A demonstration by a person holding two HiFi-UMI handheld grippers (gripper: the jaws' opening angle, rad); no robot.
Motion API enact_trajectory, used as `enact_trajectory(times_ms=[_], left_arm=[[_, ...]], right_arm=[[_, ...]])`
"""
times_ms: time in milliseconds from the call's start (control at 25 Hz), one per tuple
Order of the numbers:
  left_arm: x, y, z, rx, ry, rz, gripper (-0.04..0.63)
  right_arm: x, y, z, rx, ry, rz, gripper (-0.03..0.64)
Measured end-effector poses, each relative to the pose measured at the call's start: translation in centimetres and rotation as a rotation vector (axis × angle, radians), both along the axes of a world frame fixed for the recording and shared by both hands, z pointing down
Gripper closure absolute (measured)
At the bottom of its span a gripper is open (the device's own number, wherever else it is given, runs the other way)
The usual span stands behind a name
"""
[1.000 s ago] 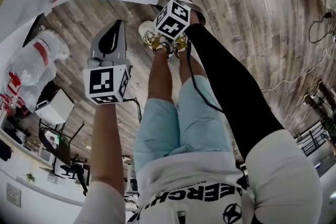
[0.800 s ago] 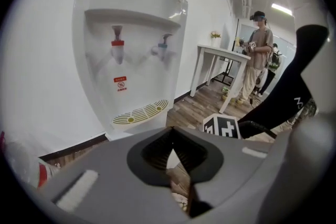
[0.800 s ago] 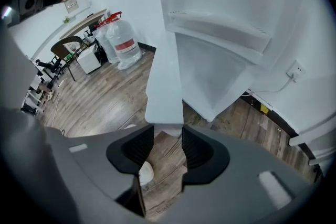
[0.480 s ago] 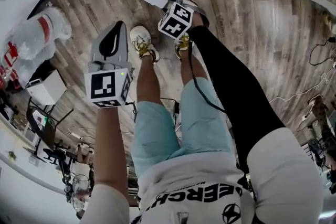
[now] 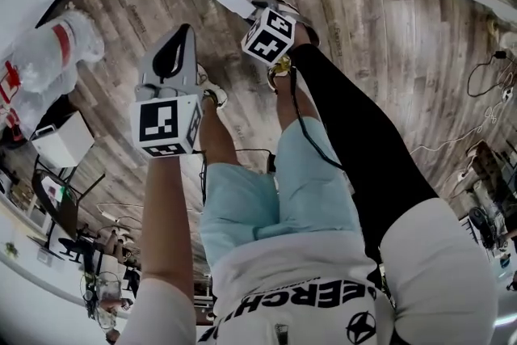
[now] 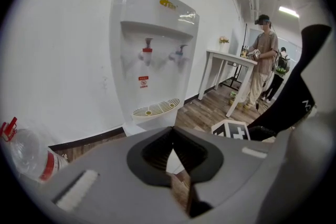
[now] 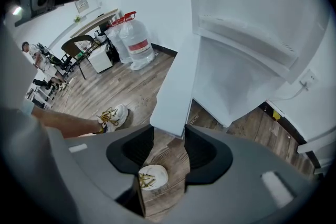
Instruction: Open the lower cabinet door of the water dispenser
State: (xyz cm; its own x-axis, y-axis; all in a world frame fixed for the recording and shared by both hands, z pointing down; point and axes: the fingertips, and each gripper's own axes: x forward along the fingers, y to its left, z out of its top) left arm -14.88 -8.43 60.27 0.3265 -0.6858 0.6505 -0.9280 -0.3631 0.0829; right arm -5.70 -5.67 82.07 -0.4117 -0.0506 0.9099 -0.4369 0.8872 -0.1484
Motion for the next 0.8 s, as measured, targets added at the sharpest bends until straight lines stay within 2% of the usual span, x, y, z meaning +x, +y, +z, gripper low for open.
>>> enact_trajectory(times_ms=[160, 440, 800], left_arm=[[-1.7, 0.9, 0.3, 0.002, 0.005, -0.012, 0.537], [-6.6, 4.0, 0.3, -0.003, 0.021, -0.109, 0.537], [-11.9, 6.8, -0.2, 0.010, 0.034, -0.199, 0.537]], right_arm=[[-0.7, 1.0, -0.1, 0.003, 0.021, 0.024, 0.453], [-3.1, 2.9, -0.2, -0.016, 0.036, 0.007, 0.453], [-8.1, 5.7, -1.0, -0.018, 0.030, -0.113, 0.453]])
